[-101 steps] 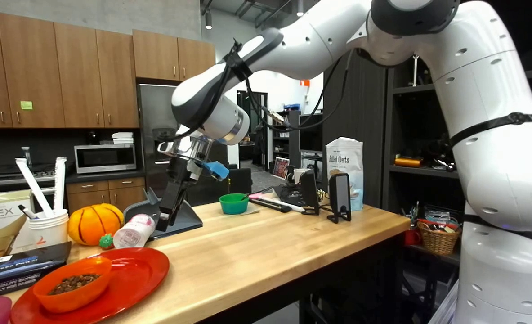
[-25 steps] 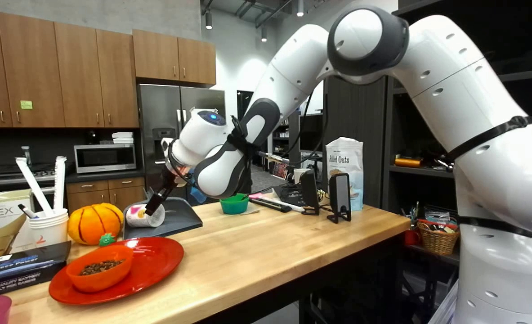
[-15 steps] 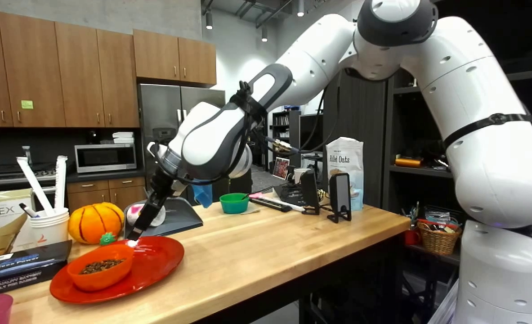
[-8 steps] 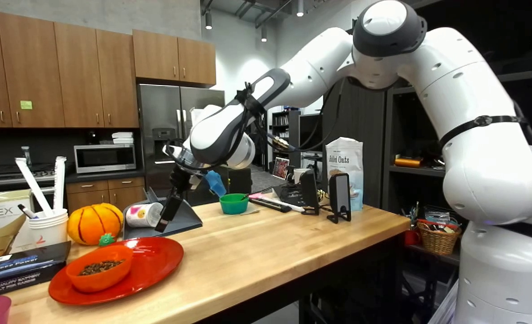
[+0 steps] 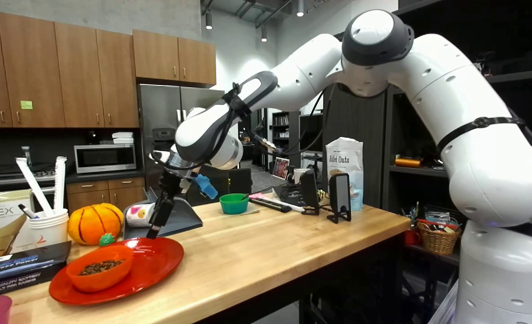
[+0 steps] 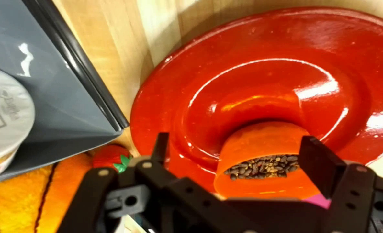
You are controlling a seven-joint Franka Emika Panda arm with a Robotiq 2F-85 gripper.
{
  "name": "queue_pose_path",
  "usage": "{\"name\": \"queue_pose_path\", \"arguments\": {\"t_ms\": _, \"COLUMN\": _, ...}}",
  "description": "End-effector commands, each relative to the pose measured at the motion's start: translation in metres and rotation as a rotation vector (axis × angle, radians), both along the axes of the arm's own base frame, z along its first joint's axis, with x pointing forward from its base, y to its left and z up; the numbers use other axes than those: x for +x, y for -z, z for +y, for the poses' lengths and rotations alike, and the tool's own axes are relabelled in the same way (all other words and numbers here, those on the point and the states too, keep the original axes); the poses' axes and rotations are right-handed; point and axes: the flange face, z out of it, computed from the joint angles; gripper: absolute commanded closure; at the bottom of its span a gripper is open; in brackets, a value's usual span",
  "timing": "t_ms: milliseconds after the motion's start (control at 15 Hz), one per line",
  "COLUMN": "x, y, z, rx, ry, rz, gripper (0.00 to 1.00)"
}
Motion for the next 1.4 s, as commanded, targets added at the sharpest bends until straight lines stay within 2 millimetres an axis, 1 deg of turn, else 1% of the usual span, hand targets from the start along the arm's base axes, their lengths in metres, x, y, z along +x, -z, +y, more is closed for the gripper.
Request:
{"name": "queue_pose_path", "arguments": {"t_ms": 0, "x": 0.015, "y": -0.003, "z": 0.006, "rx": -0.013, "ry": -0.027, "rz": -0.048, "gripper": 0.0}}
{"name": "queue_pose_path", "arguments": {"t_ms": 333, "x": 0.034, "y": 0.003, "z": 0.001, "rx": -0.083, "ry": 0.001, "rz": -0.196, "gripper": 0.0}}
{"name": "queue_pose_path", "arguments": {"t_ms": 467, "x": 0.041, "y": 0.008, "z": -0.002, "rx": -0.107, "ry": 0.021, "rz": -0.252, "gripper": 0.0}}
{"name": "queue_pose_path", "arguments": {"t_ms": 667, "x": 0.049, "y": 0.021, "z": -0.006, "rx": -0.146, "ry": 0.053, "rz": -0.287, "gripper": 0.0}}
{"name": "queue_pose_path", "arguments": {"t_ms": 867, "x": 0.057, "y": 0.027, "z": -0.012, "rx": -0.153, "ry": 0.118, "rz": -0.341, "gripper": 0.0}}
{"name": "queue_pose_path", "arguments": {"t_ms": 1000, "x": 0.061, "y": 0.025, "z": -0.015, "rx": -0.131, "ry": 0.171, "rz": -0.377, "gripper": 0.0}}
{"name": "queue_pose_path", "arguments": {"t_ms": 1067, "x": 0.062, "y": 0.021, "z": -0.015, "rx": -0.113, "ry": 0.201, "rz": -0.395, "gripper": 0.0}}
{"name": "queue_pose_path", "arguments": {"t_ms": 1333, "x": 0.072, "y": -0.004, "z": -0.017, "rx": -0.033, "ry": 0.331, "rz": -0.495, "gripper": 0.0}}
